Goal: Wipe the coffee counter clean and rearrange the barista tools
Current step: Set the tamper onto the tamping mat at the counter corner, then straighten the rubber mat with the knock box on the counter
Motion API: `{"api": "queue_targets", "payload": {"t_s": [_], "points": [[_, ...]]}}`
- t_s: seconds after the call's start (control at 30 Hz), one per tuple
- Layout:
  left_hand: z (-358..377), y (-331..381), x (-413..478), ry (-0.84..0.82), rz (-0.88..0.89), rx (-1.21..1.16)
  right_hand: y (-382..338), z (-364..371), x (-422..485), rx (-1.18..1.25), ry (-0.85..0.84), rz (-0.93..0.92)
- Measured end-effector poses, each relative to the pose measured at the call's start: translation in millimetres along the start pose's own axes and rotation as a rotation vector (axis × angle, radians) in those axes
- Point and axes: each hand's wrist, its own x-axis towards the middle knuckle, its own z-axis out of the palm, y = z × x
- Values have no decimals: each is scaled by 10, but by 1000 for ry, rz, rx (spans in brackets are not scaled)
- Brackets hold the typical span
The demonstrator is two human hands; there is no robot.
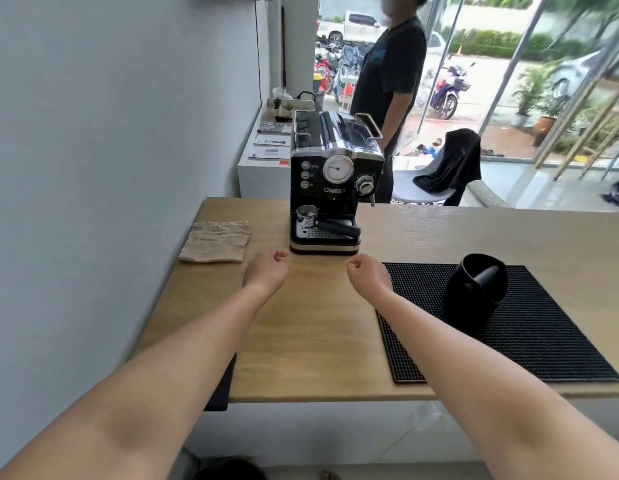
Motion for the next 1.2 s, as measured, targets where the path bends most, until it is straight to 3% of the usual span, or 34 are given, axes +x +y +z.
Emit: {"api": "queue_targets", "payload": {"t_s": [0.7,1.2], "points": [[466,215,804,-69,-34,111,275,32,1026,1,-27,115],[848,192,565,-149,4,132,714,-64,630,-128,28,187]]}}
